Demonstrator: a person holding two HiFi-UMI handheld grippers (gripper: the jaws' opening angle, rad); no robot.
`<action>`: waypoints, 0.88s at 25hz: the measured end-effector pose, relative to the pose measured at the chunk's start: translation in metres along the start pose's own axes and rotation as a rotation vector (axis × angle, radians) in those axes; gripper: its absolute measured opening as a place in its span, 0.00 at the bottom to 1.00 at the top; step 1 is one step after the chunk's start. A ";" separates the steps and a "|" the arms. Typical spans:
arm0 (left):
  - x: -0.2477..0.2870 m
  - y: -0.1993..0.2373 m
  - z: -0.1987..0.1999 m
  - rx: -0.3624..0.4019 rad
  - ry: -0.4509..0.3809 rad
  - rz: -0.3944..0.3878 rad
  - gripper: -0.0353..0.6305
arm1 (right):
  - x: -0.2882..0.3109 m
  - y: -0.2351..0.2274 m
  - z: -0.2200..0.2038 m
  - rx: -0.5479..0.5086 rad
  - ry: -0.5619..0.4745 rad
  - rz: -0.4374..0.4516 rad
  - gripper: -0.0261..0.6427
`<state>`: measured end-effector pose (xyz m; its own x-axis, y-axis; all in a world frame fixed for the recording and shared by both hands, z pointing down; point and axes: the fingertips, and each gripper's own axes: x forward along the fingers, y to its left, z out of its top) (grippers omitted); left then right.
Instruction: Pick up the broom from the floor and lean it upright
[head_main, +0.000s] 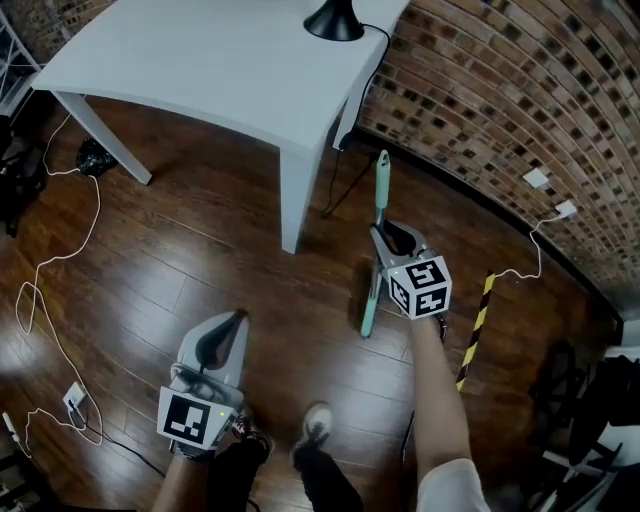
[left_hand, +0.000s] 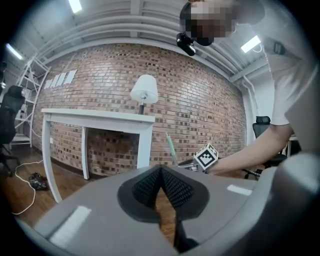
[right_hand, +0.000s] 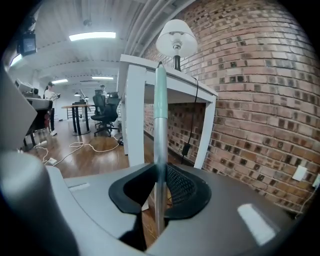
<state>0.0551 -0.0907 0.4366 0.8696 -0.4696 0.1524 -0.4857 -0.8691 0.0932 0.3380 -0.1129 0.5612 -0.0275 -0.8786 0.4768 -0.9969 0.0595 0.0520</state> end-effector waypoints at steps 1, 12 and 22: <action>0.003 0.000 0.001 -0.020 0.016 -0.002 0.05 | 0.004 0.000 0.005 0.007 -0.004 0.001 0.17; 0.026 0.006 -0.006 -0.014 0.065 -0.013 0.05 | 0.047 0.008 0.049 0.040 -0.064 -0.004 0.17; 0.043 0.002 -0.011 -0.041 0.090 -0.017 0.05 | 0.078 0.019 0.065 0.026 -0.063 0.039 0.17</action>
<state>0.0909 -0.1113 0.4541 0.8672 -0.4374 0.2381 -0.4757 -0.8690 0.1361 0.3117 -0.2109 0.5422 -0.0698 -0.9038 0.4222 -0.9965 0.0823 0.0115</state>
